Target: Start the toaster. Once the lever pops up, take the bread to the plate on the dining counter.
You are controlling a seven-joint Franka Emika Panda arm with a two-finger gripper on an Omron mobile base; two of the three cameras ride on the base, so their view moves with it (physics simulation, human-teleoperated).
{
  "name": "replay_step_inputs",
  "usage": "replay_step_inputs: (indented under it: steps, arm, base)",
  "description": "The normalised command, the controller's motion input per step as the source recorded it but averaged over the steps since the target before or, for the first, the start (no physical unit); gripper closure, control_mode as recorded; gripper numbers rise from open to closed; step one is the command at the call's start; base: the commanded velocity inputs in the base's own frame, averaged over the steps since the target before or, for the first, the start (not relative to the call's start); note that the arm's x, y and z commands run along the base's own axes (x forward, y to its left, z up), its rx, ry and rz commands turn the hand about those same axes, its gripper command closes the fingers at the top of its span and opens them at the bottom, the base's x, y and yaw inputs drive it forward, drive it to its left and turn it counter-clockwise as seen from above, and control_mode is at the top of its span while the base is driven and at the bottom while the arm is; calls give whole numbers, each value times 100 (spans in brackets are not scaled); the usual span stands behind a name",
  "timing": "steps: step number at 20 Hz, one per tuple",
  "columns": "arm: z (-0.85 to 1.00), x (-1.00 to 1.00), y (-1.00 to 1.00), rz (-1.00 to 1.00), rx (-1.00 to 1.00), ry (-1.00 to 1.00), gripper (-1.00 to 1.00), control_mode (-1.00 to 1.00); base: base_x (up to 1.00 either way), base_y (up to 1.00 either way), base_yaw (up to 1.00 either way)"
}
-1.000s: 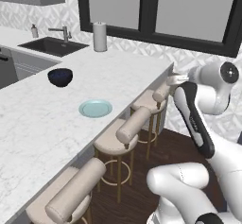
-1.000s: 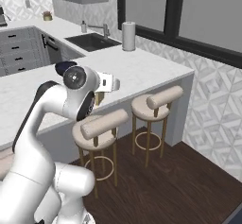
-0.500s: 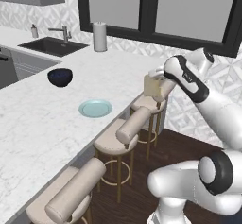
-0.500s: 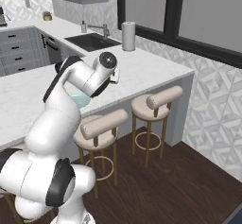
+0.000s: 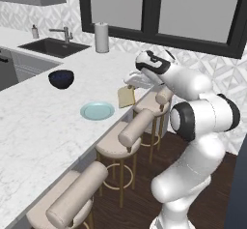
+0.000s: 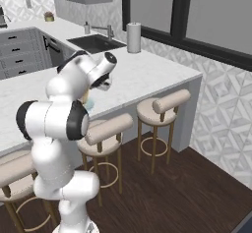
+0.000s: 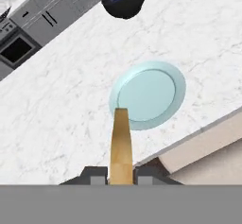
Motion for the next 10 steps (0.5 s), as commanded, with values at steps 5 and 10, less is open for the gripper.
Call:
replay_step_inputs:
  steps: [5,10]
  arm:
    - [-70,93,80,16,3,2,100,-100]
    - [-27,99,62,11,0,0,100,-100]
  base:
    - [0,0,0]
    - [0,0,0]
